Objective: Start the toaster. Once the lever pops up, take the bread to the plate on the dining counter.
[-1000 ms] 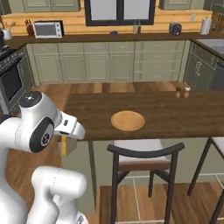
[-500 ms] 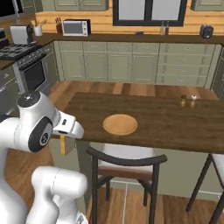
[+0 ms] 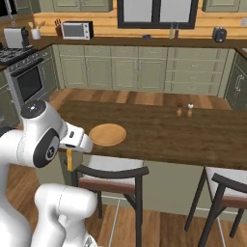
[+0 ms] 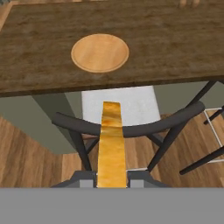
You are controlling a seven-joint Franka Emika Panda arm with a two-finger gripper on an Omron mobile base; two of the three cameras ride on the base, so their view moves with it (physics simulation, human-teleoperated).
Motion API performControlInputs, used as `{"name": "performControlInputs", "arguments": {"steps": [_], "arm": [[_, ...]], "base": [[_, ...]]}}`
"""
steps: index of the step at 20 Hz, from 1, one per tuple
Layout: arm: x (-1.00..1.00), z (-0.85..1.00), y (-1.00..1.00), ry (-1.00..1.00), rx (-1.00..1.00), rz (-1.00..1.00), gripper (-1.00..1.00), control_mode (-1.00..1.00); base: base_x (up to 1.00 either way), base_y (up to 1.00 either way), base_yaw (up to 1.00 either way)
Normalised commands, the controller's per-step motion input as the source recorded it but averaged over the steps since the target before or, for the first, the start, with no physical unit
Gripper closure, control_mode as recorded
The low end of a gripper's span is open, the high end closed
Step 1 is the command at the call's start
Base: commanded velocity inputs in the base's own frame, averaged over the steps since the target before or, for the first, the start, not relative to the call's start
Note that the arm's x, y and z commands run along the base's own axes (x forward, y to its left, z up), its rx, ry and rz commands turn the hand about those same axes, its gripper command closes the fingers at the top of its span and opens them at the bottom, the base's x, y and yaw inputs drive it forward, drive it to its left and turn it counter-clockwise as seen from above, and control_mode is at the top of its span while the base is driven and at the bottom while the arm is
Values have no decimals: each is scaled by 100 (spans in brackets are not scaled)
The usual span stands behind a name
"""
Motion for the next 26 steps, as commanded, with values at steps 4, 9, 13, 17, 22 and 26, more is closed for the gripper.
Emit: {"name": "performControlInputs", "arguments": {"steps": [4,9,13,17,22,26], "arm": [[0,0,0,0,0,0,100,100],[0,0,0,0,0,0,100,100],[0,0,0,0,0,0,100,100],[0,0,0,0,0,0,100,100],[0,0,0,0,0,0,100,-100],[41,0,0,0,0,0,100,-100]], "base": [[33,-2,0],[62,0,1],[35,0,0],[0,0,0],[0,0,0],[0,0,0]]}}
